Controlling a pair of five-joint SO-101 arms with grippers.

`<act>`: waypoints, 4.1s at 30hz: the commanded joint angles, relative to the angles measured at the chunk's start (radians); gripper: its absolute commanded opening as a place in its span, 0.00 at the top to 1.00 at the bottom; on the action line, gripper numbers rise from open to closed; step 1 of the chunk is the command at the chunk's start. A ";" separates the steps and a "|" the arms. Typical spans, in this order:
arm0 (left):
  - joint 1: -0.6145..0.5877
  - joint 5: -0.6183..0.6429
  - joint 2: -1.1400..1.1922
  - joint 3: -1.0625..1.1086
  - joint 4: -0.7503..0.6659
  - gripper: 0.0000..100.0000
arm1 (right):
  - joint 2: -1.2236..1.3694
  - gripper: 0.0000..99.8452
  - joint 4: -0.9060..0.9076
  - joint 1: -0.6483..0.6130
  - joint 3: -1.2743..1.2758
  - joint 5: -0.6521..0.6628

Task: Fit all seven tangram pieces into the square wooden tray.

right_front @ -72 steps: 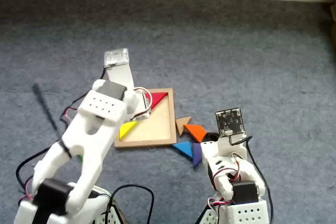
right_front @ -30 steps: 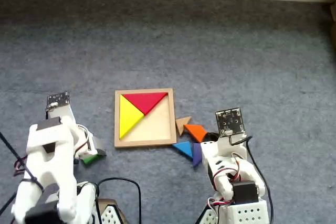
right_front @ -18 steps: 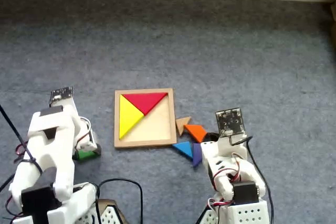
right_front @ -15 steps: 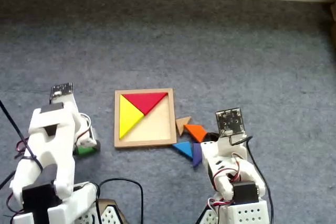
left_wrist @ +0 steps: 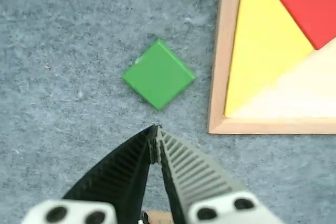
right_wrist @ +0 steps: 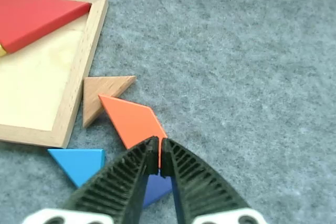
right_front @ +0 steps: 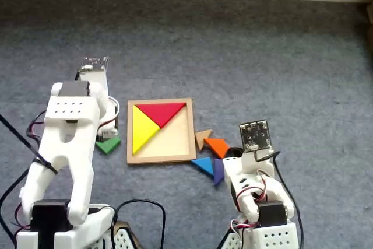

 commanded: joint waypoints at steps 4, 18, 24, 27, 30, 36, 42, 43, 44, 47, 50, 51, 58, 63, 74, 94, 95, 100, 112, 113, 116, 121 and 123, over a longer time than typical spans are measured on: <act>0.031 0.015 0.007 -0.088 0.032 0.99 | -0.013 0.98 -0.007 0.036 0.136 -0.003; -0.117 0.391 0.008 0.084 -0.106 0.73 | -0.013 0.98 -0.007 0.036 0.136 -0.005; -0.117 0.482 0.008 0.186 -0.242 0.74 | -0.015 0.98 -0.007 0.036 0.136 -0.006; -0.117 0.525 0.008 0.252 -0.327 0.74 | -0.015 0.98 -0.007 0.036 0.136 -0.006; -0.117 0.537 0.008 0.314 -0.402 0.74 | -0.015 0.98 -0.007 0.036 0.136 -0.006; -0.117 0.537 0.010 0.337 -0.414 0.74 | -0.015 0.98 -0.007 0.036 0.136 -0.008; -0.113 0.539 0.131 0.271 -0.408 0.74 | -0.015 0.98 -0.007 0.036 0.136 -0.008; -0.113 0.539 0.168 0.242 -0.400 0.74 | -0.015 0.98 -0.007 0.036 0.136 -0.008; -0.113 0.539 0.205 0.213 -0.388 0.74 | -0.015 0.98 -0.007 0.036 0.136 -0.008; -0.113 0.539 0.300 0.119 -0.338 0.74 | -0.015 0.98 -0.007 0.036 0.136 -0.008; -0.113 0.539 0.352 0.050 -0.281 0.74 | -0.015 0.98 -0.007 0.036 0.136 -0.008; -0.113 0.539 0.363 0.036 -0.270 0.74 | -0.015 0.98 -0.007 0.036 0.136 -0.008; -0.111 0.531 0.372 0.015 -0.259 0.74 | -0.015 0.98 -0.007 0.036 0.136 -0.008; -0.099 0.519 0.371 0.012 -0.259 0.74 | -0.015 0.98 -0.007 0.038 0.136 -0.008; -0.002 0.466 0.216 -0.058 -0.054 0.74 | -0.015 0.98 -0.007 0.038 0.136 -0.006; -0.039 0.371 0.153 0.001 -0.043 0.73 | -0.015 0.98 -0.007 0.038 0.136 -0.005; -0.047 0.356 0.168 0.001 -0.057 0.73 | -0.015 0.98 -0.007 0.038 0.136 -0.005; -0.131 0.284 0.251 0.002 -0.141 0.73 | -0.015 0.98 -0.007 0.038 0.136 -0.005; -0.154 0.262 0.420 -0.025 -0.276 0.74 | -0.015 0.98 -0.007 0.038 0.136 -0.005; -0.154 0.262 0.429 -0.030 -0.281 0.74 | -0.015 0.98 -0.007 0.038 0.136 -0.005; -0.154 0.267 0.443 -0.038 -0.281 0.74 | -0.015 0.98 -0.007 0.038 0.136 -0.005; -0.154 0.290 0.446 -0.038 -0.275 0.74 | -0.015 0.98 -0.007 0.038 0.136 -0.005; -0.154 0.290 0.444 -0.038 -0.275 0.74 | -0.015 0.98 -0.007 0.038 0.136 -0.005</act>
